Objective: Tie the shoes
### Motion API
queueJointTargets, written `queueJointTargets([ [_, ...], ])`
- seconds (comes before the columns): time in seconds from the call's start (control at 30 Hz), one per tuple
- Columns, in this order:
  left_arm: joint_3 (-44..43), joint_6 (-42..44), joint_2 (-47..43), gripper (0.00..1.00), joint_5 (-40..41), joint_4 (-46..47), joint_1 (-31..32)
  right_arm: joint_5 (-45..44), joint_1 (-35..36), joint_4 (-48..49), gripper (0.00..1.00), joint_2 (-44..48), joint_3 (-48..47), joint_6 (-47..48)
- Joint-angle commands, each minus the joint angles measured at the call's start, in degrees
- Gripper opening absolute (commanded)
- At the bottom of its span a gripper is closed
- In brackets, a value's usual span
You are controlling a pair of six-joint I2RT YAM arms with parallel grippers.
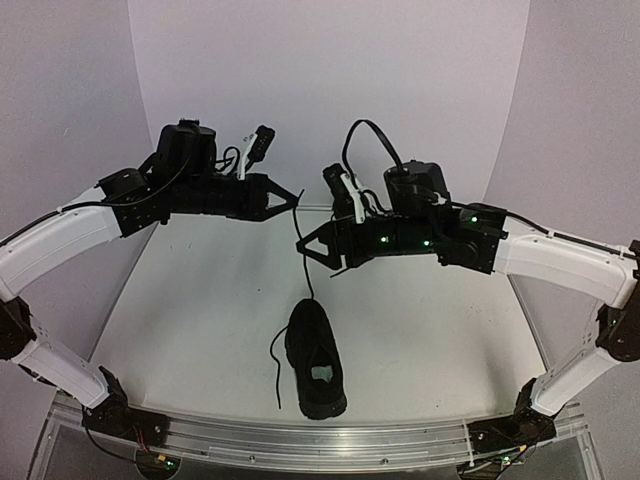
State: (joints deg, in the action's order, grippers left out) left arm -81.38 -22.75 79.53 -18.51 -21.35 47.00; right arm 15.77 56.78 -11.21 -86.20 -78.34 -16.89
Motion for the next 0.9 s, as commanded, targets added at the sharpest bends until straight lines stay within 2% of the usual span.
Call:
queueJointTargets([
  [0.0,-2.47,0.42,-0.97,0.00,-2.53,3.26,0.28,1.37,-0.37,2.11,0.59,-2.04,-3.75,2.35],
  [0.3,-7.07,-0.11,0.08,0.00,-0.44,2.31,0.27,0.87,-2.21,2.31,0.58,-4.34,-5.57,1.75],
  [0.47,-10.38,-0.06,1.60,0.00,-0.57,2.42,0.24,1.37,-2.90,2.57,0.53,-5.63,-6.10,1.21],
  [0.8,-13.67,-0.06,3.65,0.00,1.39,2.47,0.19,2.43,-3.05,3.82,0.51,-5.30,-4.98,0.69],
  [0.87,-14.42,-0.10,4.17,0.00,2.10,2.18,0.19,2.48,-3.08,4.08,0.48,-5.30,-5.01,0.62],
])
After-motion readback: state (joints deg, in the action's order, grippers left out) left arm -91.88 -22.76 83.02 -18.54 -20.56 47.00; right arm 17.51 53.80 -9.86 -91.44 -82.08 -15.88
